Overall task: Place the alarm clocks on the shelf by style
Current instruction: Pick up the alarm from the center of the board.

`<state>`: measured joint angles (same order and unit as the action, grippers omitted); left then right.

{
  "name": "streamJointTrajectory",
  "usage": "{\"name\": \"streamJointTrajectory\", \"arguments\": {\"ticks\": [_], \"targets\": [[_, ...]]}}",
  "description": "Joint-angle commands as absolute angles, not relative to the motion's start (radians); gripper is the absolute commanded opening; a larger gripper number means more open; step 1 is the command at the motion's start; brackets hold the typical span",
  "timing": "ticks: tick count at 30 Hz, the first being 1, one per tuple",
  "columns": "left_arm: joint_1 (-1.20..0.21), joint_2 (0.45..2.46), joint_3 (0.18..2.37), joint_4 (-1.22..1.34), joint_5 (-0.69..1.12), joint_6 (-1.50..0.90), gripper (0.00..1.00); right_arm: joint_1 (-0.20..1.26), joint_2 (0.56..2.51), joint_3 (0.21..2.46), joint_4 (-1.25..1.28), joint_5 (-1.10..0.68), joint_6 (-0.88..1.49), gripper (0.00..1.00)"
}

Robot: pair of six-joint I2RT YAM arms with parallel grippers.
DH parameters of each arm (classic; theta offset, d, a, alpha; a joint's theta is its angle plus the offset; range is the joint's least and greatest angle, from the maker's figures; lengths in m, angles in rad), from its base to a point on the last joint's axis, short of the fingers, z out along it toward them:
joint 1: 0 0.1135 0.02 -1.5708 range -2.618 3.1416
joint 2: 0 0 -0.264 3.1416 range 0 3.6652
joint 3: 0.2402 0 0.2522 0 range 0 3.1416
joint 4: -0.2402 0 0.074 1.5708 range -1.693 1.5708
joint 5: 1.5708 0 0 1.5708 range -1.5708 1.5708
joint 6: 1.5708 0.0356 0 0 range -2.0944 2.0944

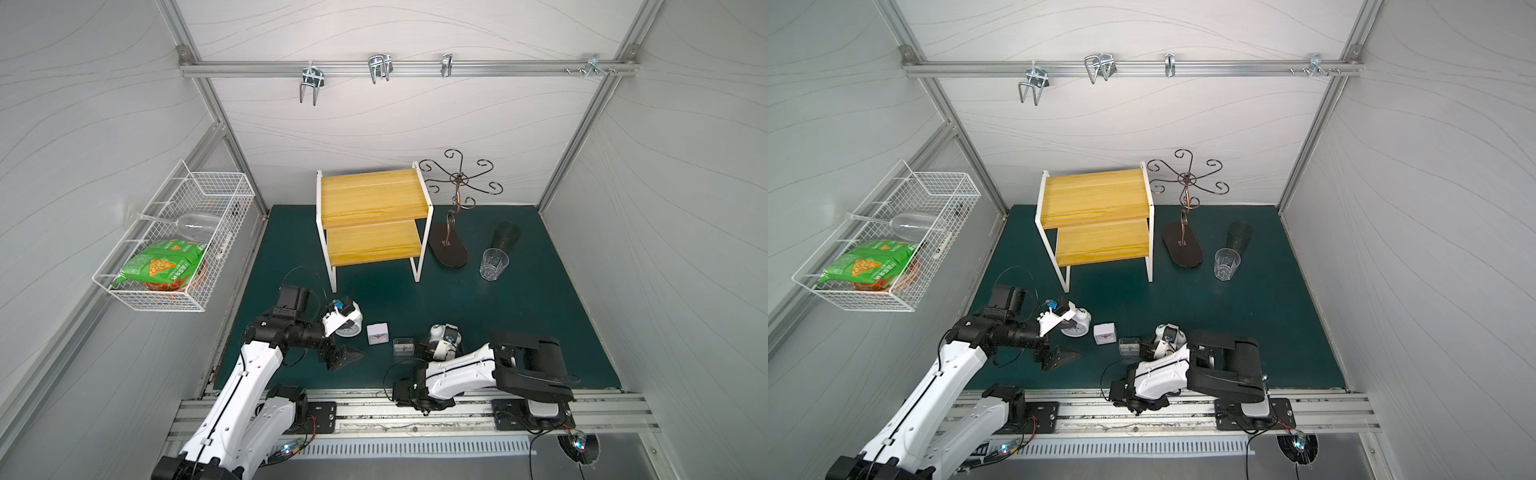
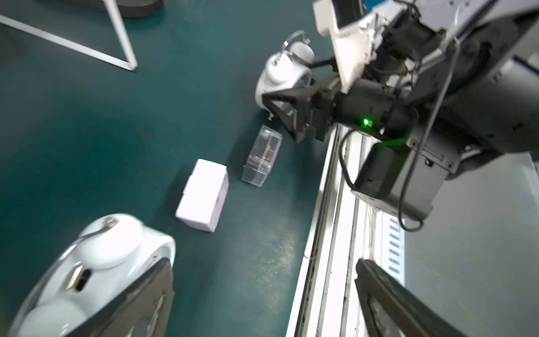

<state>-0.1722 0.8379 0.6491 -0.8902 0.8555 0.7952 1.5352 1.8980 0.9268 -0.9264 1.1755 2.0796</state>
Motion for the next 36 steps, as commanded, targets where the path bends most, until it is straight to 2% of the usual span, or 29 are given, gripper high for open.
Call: {"name": "streamJointTrajectory", "arguments": {"ticks": [1,7,15,25,30,35,36], "targets": [[-0.217,0.832,0.642,-0.819,0.787,0.745,1.00,1.522,1.919,0.916,-0.886,1.201,2.110,0.97],[-0.256,0.847,0.626,-0.706,0.710,0.641,0.99,1.516,1.936,0.917,-0.872,1.216,2.087,0.93],[-0.258,0.847,0.609,-0.643,0.700,0.576,1.00,1.505,1.945,0.910,-0.883,1.236,2.091,0.92],[-0.258,0.848,0.609,-0.640,0.699,0.571,1.00,1.503,1.960,0.931,-0.993,1.262,2.176,0.73],[-0.258,0.850,0.608,-0.634,0.699,0.568,1.00,1.522,1.996,0.986,-1.187,1.288,2.329,0.73],[-0.258,0.855,0.612,-0.627,0.689,0.559,0.99,1.557,2.058,1.081,-1.579,1.349,2.629,0.72],[-0.258,0.854,0.613,-0.623,0.686,0.557,1.00,1.563,2.059,1.096,-1.622,1.363,2.629,0.72]]}}
